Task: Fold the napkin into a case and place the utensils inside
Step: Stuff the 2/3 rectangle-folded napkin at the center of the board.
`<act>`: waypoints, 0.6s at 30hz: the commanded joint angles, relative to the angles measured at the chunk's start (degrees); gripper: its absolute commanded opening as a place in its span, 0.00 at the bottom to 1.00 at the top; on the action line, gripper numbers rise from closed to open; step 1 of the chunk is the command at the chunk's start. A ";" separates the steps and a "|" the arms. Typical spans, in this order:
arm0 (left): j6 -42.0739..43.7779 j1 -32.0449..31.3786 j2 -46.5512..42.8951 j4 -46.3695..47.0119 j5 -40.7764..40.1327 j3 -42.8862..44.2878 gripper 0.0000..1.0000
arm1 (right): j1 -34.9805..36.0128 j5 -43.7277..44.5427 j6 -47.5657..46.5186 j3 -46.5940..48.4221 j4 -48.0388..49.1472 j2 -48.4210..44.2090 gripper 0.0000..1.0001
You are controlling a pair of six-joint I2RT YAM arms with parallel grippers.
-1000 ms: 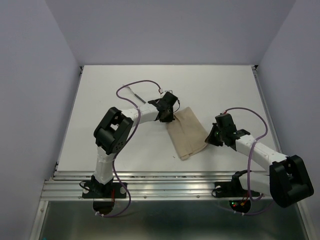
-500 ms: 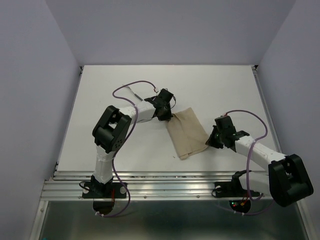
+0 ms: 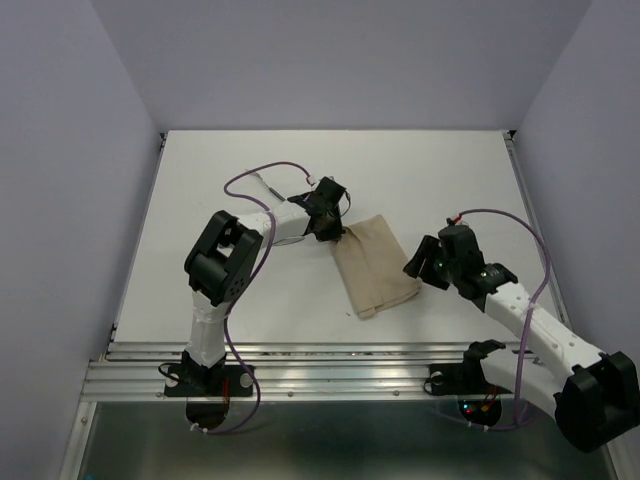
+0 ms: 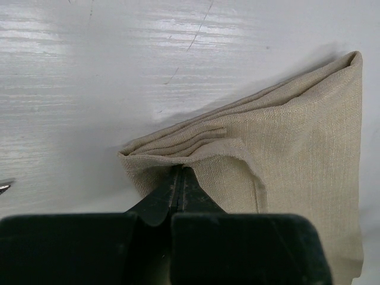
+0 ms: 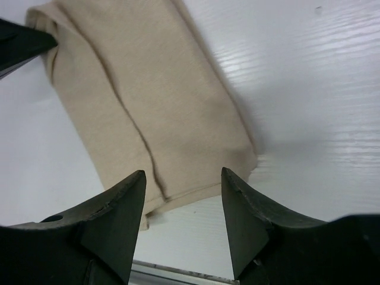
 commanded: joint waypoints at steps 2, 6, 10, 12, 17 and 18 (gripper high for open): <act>0.06 0.25 -0.01 0.17 -1.09 -1.13 0.00 | 7.24 -4.86 0.57 1.18 0.80 0.06 0.58; 0.06 0.25 -0.01 0.00 -1.26 -1.13 0.00 | 15.43 -7.13 1.45 1.44 5.89 5.77 0.58; -0.02 0.25 -0.19 -0.18 -1.26 -1.22 0.00 | 17.37 -10.39 2.42 0.74 11.86 12.44 0.58; 0.06 0.16 -0.28 -0.36 -1.35 -1.31 0.00 | 17.37 -10.39 2.51 0.12 12.84 13.86 0.59; 0.33 0.16 -0.45 -0.62 -1.79 -1.39 0.00 | 17.37 -11.36 2.15 -0.23 14.86 17.03 0.61; 0.33 0.16 -0.45 -0.62 -1.79 -1.48 0.00 | 17.37 -11.36 2.15 -0.40 15.13 17.38 0.61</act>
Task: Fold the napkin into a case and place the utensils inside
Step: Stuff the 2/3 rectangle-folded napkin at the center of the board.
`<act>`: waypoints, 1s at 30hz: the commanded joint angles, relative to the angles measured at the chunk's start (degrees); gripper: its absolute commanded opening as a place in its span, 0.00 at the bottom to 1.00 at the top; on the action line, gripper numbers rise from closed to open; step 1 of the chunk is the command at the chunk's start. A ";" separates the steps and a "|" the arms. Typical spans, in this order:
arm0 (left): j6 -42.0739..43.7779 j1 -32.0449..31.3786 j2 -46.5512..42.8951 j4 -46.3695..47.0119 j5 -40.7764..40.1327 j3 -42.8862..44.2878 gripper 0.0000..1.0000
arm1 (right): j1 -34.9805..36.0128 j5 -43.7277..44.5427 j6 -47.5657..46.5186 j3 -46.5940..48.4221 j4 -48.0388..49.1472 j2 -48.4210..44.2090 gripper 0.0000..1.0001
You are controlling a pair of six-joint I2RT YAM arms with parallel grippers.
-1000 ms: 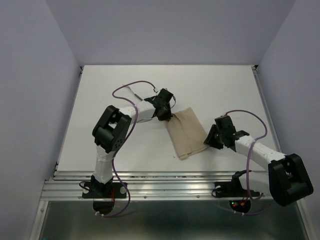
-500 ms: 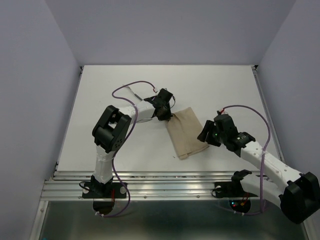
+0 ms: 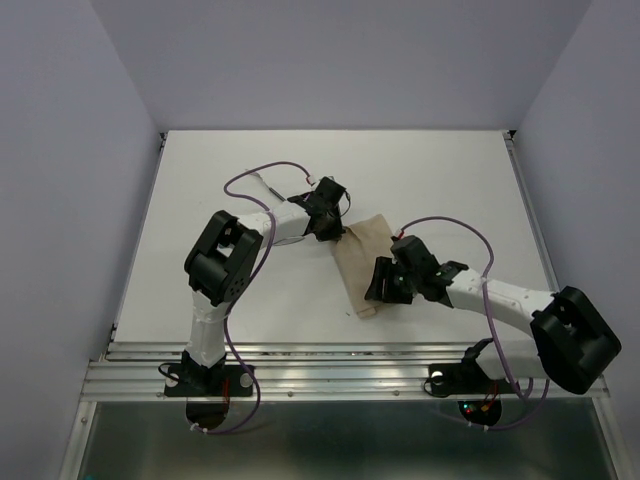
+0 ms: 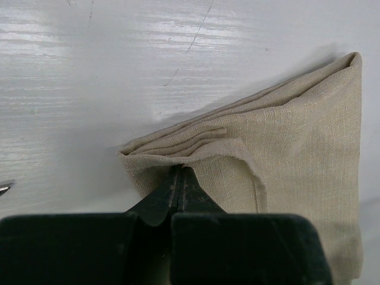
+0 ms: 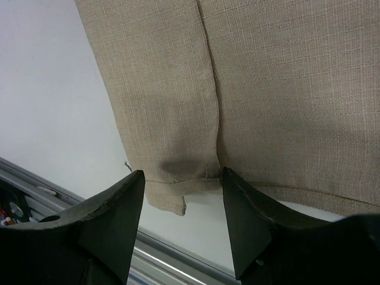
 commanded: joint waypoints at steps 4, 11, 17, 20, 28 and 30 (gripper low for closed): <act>0.33 0.25 -0.37 -1.10 -1.81 -1.35 0.00 | 0.32 -1.37 -0.16 -0.82 5.86 3.11 0.61; 0.42 0.16 -0.36 -1.01 -1.73 -1.44 0.00 | 0.85 -2.60 0.01 -1.26 7.80 2.86 0.52; 0.33 0.16 -0.10 -0.93 -1.55 -1.35 0.00 | 0.85 -3.39 -0.25 -1.26 8.67 3.38 0.55; 0.33 0.16 -0.19 -0.84 -1.46 -1.52 0.00 | 1.38 -3.39 -0.25 -1.26 9.12 4.96 0.57; 0.33 0.25 -0.36 -0.84 -1.64 -1.88 0.00 | 2.43 -1.29 -0.69 -0.56 8.07 6.28 0.31; 0.33 0.25 -0.36 -0.84 -1.64 -1.96 0.00 | 2.43 -0.41 -0.78 -0.38 7.45 6.46 0.23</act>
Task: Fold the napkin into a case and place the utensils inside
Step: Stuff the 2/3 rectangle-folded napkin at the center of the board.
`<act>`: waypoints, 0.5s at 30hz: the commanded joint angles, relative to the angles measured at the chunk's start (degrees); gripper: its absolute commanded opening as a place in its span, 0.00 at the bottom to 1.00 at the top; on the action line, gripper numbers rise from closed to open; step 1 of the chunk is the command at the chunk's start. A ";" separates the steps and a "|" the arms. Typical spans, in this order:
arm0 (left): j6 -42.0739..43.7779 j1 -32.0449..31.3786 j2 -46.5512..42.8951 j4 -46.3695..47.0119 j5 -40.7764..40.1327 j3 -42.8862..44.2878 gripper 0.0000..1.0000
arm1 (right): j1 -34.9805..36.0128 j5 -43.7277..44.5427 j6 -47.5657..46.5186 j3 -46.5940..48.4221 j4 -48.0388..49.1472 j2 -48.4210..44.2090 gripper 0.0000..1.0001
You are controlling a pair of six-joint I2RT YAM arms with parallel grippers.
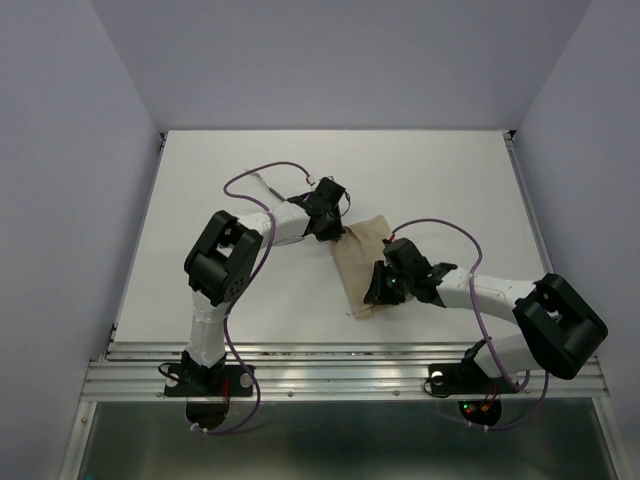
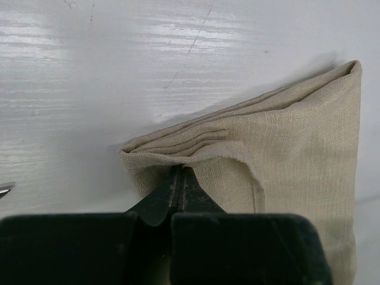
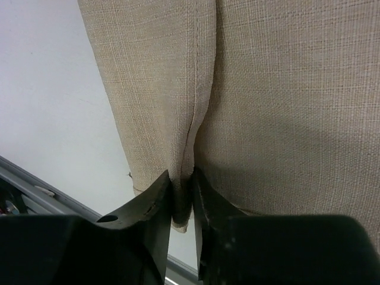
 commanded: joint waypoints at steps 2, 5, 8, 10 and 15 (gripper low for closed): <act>0.31 0.16 -0.36 -1.54 -1.46 -1.55 0.00 | 0.93 2.22 -0.91 0.47 -0.35 0.73 0.18; 0.39 0.25 -0.36 -1.54 -1.55 -1.72 0.00 | 0.93 3.45 -0.91 0.65 -1.05 0.30 0.07; 0.40 0.25 -0.45 -1.54 -1.64 -1.81 0.00 | 0.93 4.41 -0.65 1.08 -1.41 -1.02 0.01; 0.48 0.16 -0.37 -1.54 -1.64 -1.81 0.00 | 0.93 5.73 -0.39 1.35 -1.67 -3.03 0.01; 0.83 0.16 -0.63 -1.71 -1.73 -1.29 0.00 | 0.93 9.24 -0.56 2.66 -3.60 -5.33 0.01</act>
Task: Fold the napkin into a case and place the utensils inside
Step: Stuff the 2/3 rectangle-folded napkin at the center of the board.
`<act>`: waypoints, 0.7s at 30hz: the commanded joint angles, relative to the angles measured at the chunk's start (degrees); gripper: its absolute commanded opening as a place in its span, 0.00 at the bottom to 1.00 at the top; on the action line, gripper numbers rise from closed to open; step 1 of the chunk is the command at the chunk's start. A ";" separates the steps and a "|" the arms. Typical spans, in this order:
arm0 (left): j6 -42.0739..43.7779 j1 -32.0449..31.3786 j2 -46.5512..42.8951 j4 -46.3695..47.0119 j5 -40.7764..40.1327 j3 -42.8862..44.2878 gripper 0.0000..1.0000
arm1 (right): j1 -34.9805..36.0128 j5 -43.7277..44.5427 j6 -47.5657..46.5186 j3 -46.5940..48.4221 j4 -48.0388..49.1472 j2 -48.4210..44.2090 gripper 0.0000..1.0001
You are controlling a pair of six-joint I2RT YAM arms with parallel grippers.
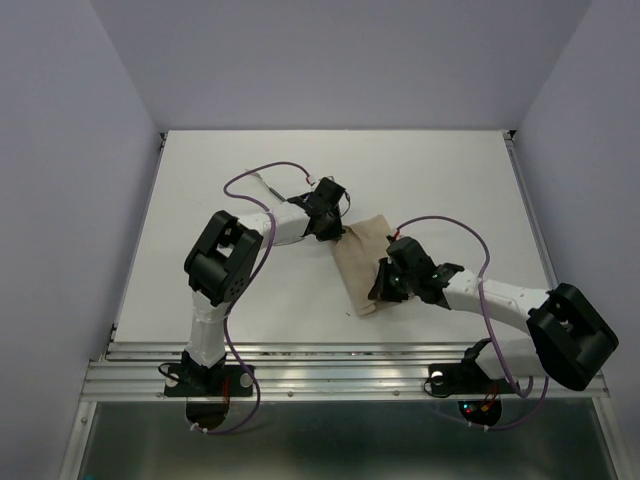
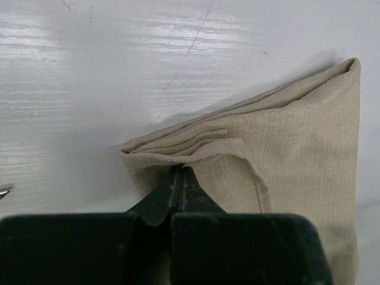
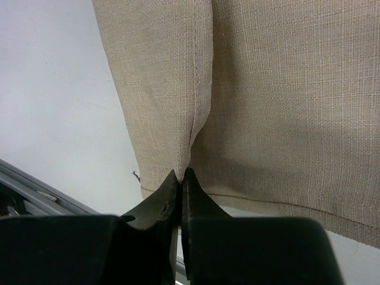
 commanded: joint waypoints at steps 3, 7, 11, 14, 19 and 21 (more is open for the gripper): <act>0.99 0.14 -1.07 -2.63 -1.88 -0.54 0.00 | 0.58 4.62 -0.63 3.04 -2.50 -2.34 0.01; 1.51 0.14 -1.68 -3.69 -2.49 0.78 0.00 | 0.58 6.64 -1.42 3.13 -3.02 -2.16 0.01; 1.87 0.23 -1.60 -4.21 -2.58 1.48 0.00 | 0.58 8.31 -2.38 3.66 -4.17 -1.46 0.01; 1.96 0.14 -1.68 -4.39 -2.67 1.83 0.00 | 0.58 9.36 -3.09 4.01 -4.61 -1.02 0.01; 2.57 0.14 -1.59 -4.57 -2.41 2.36 0.00 | 0.58 10.42 -4.93 4.53 -5.05 1.35 0.01; 2.83 0.14 -1.51 -4.57 -2.23 2.54 0.00 | 0.58 11.29 -5.20 4.10 -4.70 2.14 0.01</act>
